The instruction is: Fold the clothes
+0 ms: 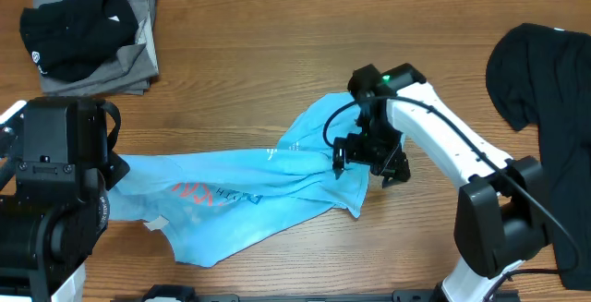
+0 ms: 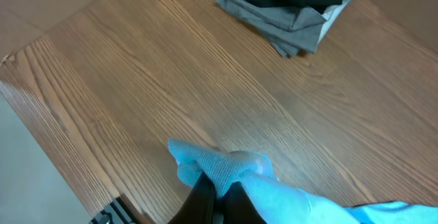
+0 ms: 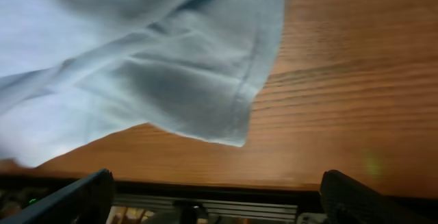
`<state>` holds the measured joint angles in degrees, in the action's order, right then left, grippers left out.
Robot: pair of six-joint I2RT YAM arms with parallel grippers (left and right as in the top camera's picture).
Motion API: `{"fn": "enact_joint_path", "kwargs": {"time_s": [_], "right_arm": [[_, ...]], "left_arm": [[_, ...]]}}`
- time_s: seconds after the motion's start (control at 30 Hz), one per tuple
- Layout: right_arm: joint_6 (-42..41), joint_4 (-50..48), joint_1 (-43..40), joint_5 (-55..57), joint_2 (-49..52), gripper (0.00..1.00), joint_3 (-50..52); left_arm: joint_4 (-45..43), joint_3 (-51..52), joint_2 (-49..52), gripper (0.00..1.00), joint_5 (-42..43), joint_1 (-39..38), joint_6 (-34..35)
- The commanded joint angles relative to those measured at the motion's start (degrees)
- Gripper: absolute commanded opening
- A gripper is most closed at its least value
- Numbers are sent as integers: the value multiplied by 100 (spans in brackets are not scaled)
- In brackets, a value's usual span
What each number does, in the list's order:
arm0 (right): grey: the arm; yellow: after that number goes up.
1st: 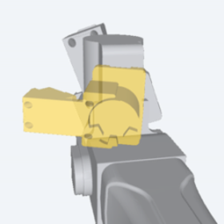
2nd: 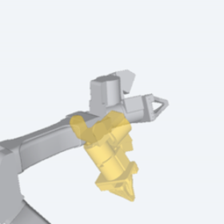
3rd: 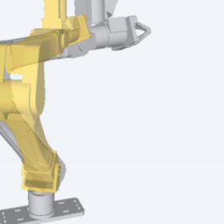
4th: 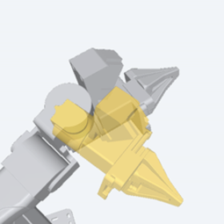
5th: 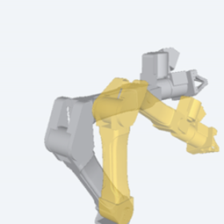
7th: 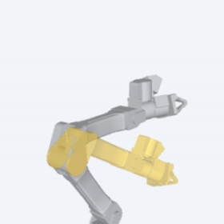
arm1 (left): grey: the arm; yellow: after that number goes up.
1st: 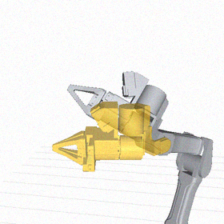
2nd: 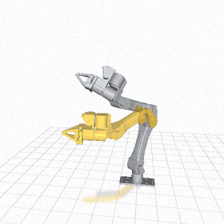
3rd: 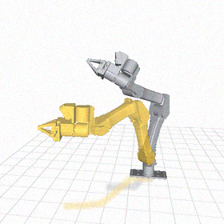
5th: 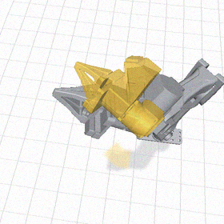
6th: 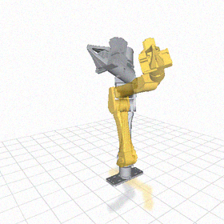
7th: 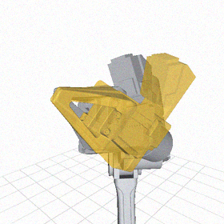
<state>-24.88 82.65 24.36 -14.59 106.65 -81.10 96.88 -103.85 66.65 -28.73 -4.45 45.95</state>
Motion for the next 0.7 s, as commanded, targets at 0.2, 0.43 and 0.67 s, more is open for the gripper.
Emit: {"fn": "enact_joint_path", "kwargs": {"time_s": [0.2, 0.43, 0.67], "right_arm": [[-883, -697, 31, -155, -243, 100, 879], [-1189, -920, 26, -208, -1080, 100, 1174], [-1620, -1515, 28, -254, -1497, 100, 1853]], "left_arm": [[-9, -87, 9, 7, 177, 35, -380], [-9, -87, 9, 7, 179, 35, -376], [-9, -87, 9, 7, 319, 35, -376]]}}
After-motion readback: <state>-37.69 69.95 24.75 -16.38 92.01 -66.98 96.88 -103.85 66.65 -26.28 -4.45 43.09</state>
